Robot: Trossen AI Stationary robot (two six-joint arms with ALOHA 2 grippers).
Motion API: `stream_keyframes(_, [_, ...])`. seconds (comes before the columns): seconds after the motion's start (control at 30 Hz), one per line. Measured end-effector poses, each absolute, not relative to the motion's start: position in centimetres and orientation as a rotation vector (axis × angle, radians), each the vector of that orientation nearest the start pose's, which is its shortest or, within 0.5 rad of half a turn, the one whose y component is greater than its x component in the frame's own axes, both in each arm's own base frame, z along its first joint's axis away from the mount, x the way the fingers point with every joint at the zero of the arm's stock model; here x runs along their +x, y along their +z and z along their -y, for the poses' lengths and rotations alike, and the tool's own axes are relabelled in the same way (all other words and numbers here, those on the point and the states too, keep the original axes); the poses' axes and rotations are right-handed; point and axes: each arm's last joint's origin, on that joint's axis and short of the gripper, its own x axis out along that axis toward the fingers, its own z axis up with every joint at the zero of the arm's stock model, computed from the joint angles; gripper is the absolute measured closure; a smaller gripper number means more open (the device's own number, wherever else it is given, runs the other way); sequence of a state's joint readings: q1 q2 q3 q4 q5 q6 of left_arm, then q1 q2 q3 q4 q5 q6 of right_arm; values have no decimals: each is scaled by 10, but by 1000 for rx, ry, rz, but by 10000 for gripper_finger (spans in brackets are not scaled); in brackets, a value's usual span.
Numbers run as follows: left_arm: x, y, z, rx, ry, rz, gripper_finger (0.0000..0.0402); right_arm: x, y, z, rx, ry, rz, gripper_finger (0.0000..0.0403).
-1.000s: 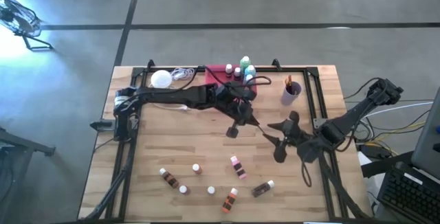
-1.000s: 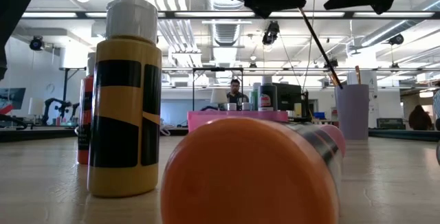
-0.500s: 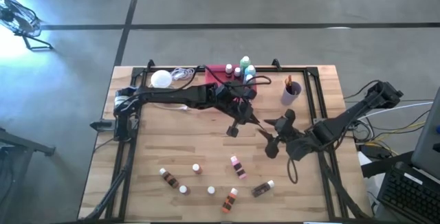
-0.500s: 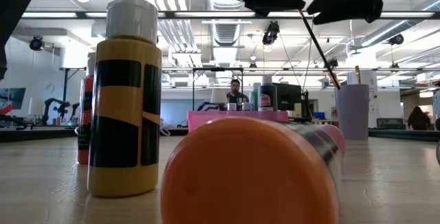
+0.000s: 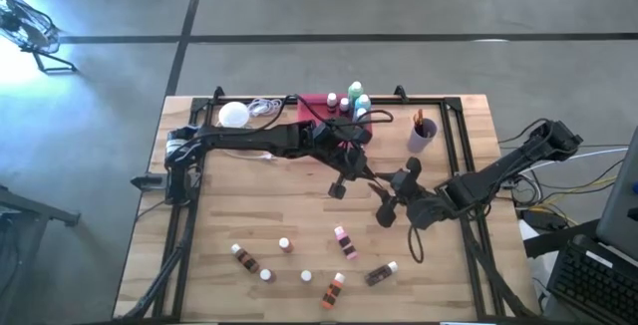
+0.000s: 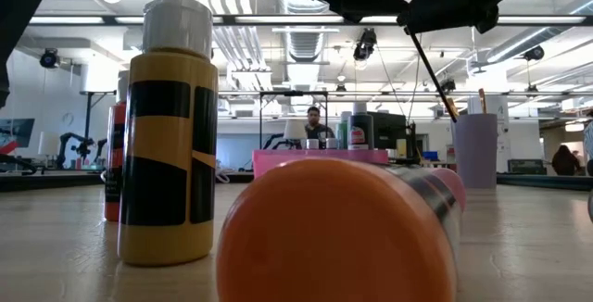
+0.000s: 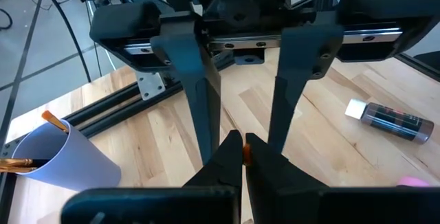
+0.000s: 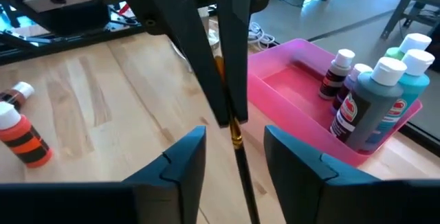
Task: Pick & Place Paint Supplies
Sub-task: Put the black gold paint brush into the violet cup
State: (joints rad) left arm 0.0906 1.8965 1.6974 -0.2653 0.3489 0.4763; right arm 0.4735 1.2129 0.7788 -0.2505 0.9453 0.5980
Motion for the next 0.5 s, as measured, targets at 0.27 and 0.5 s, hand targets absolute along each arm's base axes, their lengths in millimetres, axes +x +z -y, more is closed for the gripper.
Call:
stream_keyframes(0.27, [440,322,-30,364,-353,-384,397,227,249,-85,127,-598,-363,336])
stream_keyframes(0.5, [440,322,-31,360,-351,-384,395,227,249,-85,111,-592,-370,386])
